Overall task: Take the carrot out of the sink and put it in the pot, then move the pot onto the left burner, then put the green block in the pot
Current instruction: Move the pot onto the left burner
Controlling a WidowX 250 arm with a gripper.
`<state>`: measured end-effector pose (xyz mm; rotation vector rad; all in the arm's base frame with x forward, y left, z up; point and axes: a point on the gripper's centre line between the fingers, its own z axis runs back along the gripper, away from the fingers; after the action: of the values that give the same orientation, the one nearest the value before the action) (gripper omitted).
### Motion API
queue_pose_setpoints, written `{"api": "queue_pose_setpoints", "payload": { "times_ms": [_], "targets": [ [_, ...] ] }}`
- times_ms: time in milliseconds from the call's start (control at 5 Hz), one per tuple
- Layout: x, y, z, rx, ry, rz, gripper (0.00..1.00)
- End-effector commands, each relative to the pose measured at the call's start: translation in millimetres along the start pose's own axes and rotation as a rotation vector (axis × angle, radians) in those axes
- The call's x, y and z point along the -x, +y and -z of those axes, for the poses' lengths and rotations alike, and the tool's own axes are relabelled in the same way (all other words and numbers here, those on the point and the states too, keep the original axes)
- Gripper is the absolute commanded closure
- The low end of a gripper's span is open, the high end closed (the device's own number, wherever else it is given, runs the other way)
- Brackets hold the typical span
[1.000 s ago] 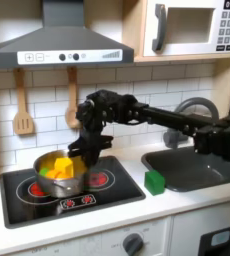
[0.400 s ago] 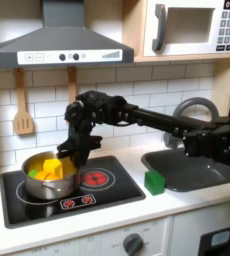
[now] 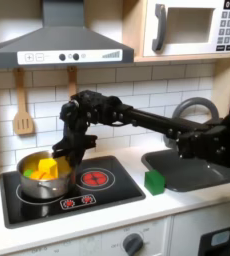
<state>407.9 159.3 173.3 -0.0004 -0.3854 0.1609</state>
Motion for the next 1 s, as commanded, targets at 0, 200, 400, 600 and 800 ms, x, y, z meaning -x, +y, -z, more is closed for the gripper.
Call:
{"api": "queue_pose_setpoints", "payload": {
  "times_ms": [0, 200, 400, 600, 800],
  "targets": [
    [-2.0, 6.9, 1.6, -0.005, 0.003, -0.030, 1.00],
    [-2.2, 4.1, -1.8, -0.013, -0.023, -0.043, 0.00],
    [-1.3, 1.0, -3.5, 0.000, -0.041, -0.020, 0.00],
    [5.5, -4.0, -4.9, 0.015, -0.037, -0.019, 0.00],
    [0.1, -11.2, -36.6, 0.036, -0.113, -0.009, 0.00]
  ]
}}
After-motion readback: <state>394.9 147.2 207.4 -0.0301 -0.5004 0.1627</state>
